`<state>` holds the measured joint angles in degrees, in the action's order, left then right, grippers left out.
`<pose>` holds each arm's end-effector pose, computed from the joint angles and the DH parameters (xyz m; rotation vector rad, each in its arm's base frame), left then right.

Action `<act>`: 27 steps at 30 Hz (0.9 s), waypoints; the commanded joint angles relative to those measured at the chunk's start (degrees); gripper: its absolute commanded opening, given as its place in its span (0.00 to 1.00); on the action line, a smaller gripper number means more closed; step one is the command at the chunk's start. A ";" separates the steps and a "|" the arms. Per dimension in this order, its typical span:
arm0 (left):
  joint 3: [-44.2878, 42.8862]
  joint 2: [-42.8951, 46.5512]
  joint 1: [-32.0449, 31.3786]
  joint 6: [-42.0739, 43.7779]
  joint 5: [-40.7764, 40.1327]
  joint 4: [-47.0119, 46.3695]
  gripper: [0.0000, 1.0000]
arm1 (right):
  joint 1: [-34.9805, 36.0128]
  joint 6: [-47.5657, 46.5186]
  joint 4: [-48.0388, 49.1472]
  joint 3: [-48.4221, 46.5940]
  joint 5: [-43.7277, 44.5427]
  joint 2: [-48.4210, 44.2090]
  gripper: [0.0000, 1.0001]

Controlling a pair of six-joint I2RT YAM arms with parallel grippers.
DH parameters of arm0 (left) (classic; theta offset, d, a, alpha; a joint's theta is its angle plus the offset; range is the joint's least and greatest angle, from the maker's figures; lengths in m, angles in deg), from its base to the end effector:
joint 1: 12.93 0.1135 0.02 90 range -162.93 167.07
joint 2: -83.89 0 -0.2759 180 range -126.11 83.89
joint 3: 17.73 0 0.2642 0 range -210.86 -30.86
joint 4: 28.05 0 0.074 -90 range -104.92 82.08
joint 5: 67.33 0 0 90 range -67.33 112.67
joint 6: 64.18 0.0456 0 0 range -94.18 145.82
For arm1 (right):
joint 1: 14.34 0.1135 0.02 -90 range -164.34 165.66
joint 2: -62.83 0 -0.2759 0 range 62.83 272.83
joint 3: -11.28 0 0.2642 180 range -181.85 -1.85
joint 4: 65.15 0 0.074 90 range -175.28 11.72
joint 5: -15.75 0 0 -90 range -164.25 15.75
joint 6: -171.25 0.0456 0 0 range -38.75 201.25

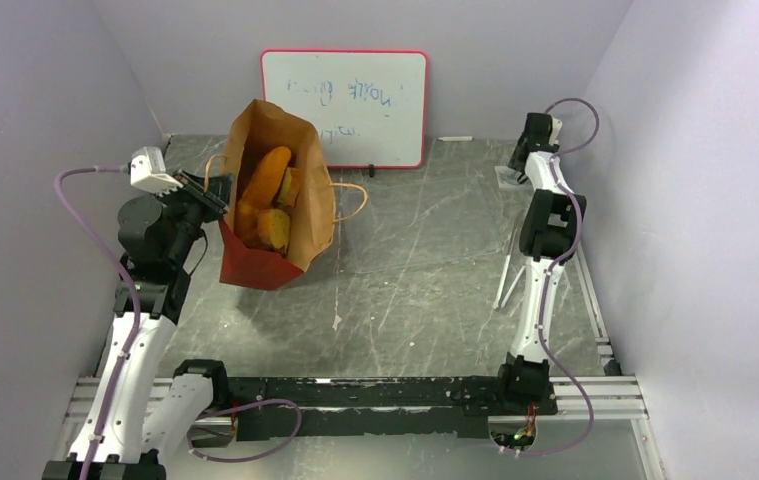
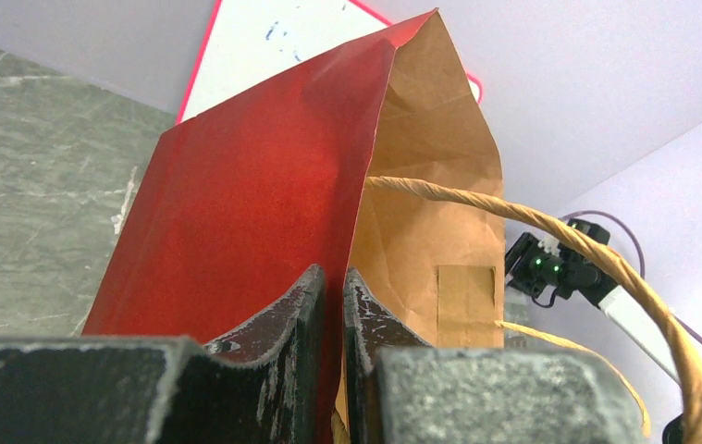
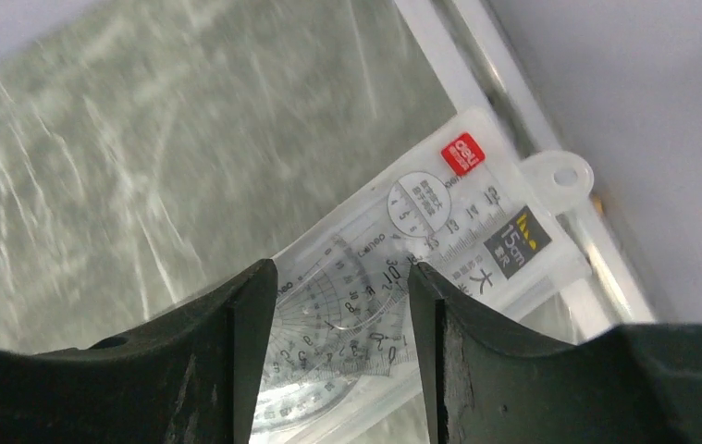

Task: Take the fake bread out of the paper bag
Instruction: Pick up the clamp at the center of the board.

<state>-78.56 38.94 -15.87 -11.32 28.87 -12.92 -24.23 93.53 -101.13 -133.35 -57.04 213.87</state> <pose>0.1977 -0.0151 0.3823 -0.3843 1.5459 -0.6332 0.5994 -0.1182 0.1383 0.5894 2.2145 -0.3249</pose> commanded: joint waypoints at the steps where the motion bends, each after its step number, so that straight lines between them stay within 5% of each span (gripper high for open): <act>1: -2.25 3.14 0.21 -2.79 1.95 -5.07 0.07 | 0.04 10.56 -11.40 11.08 2.31 -5.19 0.55; 9: -0.82 6.26 -0.17 -5.84 3.11 -6.22 0.07 | 0.17 38.07 -25.94 23.43 2.54 -7.82 0.58; 21: -1.72 8.85 -1.37 -5.92 3.17 -3.65 0.07 | 0.83 55.69 -26.17 52.71 5.14 -27.03 0.46; 27: -1.89 9.42 -1.48 -6.33 3.64 -3.44 0.07 | 5.57 63.67 -37.92 47.99 20.78 -38.03 0.48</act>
<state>-78.56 46.81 -16.94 -16.22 30.70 -11.63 -21.63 149.98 -119.20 -84.24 -45.95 179.23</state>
